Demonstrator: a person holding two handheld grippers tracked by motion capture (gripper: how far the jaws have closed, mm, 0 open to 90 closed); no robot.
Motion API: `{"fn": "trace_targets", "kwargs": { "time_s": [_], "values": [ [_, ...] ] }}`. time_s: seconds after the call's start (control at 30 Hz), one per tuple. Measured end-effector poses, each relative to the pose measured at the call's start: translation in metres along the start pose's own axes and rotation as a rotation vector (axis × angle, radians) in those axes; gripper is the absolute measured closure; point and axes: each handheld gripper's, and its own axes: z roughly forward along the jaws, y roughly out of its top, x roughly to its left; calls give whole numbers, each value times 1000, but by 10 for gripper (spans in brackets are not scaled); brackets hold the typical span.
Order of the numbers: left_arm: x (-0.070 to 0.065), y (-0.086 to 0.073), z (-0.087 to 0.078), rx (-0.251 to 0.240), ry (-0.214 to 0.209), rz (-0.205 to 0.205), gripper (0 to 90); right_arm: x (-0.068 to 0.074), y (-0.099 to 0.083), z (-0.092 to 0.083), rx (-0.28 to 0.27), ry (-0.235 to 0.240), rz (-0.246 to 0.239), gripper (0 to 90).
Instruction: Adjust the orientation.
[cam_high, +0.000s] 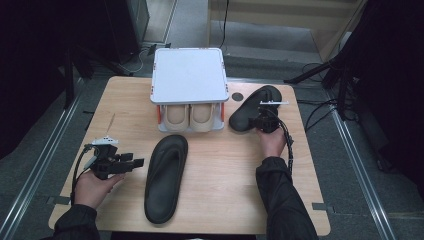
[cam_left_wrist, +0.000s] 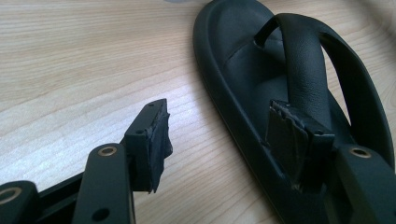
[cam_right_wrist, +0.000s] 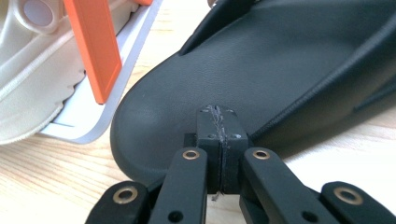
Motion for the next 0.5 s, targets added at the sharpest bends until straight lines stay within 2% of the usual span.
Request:
{"fn": "trace_targets", "kwargs": {
  "time_s": [0.5],
  "values": [
    [-5, 9, 9, 22, -19, 28, 398, -13, -9, -14, 2, -16, 13, 900]
  ]
}}
